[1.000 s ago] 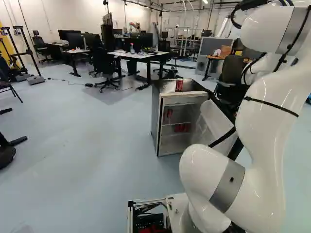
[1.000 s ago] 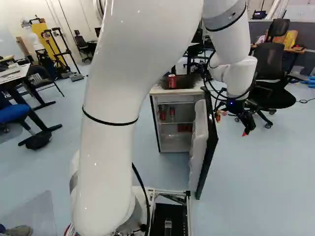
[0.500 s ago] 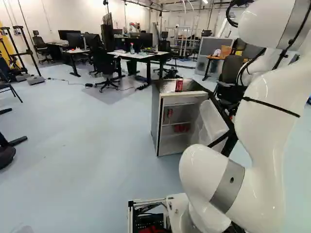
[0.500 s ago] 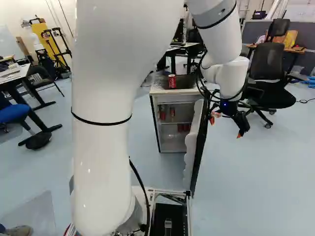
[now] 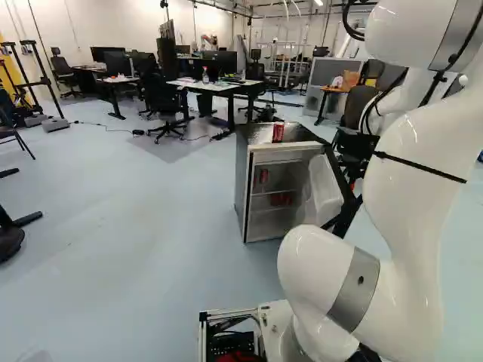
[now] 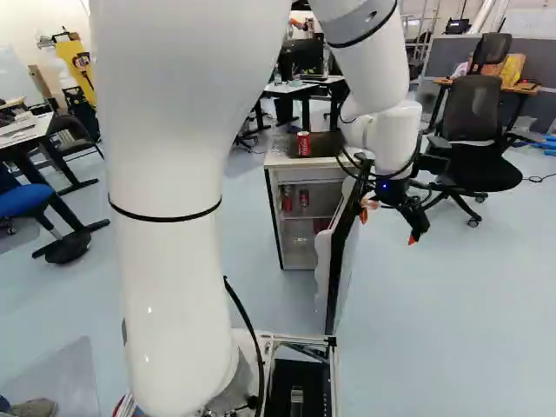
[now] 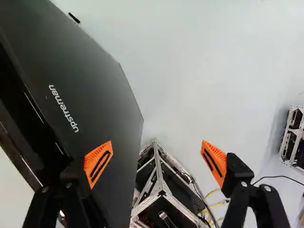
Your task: Grab a drink from the fridge
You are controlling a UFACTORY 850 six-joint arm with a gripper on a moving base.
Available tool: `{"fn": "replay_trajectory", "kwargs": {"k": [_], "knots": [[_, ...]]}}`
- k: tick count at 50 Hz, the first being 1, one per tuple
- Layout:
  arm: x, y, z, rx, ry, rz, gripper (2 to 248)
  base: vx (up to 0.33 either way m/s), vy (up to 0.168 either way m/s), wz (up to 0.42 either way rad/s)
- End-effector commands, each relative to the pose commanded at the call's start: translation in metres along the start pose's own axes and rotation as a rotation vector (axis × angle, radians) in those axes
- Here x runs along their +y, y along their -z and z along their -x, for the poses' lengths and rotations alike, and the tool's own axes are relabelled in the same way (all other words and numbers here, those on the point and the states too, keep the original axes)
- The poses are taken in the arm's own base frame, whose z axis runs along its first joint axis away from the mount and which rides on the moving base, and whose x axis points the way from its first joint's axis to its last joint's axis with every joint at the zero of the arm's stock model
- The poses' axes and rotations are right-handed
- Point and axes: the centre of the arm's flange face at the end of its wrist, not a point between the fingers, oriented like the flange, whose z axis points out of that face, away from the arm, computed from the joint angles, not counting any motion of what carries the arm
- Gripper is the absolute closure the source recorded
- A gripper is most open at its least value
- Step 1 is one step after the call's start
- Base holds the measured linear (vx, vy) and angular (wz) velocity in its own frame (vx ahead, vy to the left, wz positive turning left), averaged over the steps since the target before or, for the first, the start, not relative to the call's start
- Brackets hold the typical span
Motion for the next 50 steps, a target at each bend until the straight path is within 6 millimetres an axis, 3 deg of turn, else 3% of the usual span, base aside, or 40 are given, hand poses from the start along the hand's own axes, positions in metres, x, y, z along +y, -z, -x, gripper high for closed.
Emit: {"fn": "replay_trajectory", "kwargs": {"k": [50], "knots": [[-0.054, 0.010, 0.041, -0.016, 0.176, 0.022, 3, 0.000, 0.000, 0.000]]}}
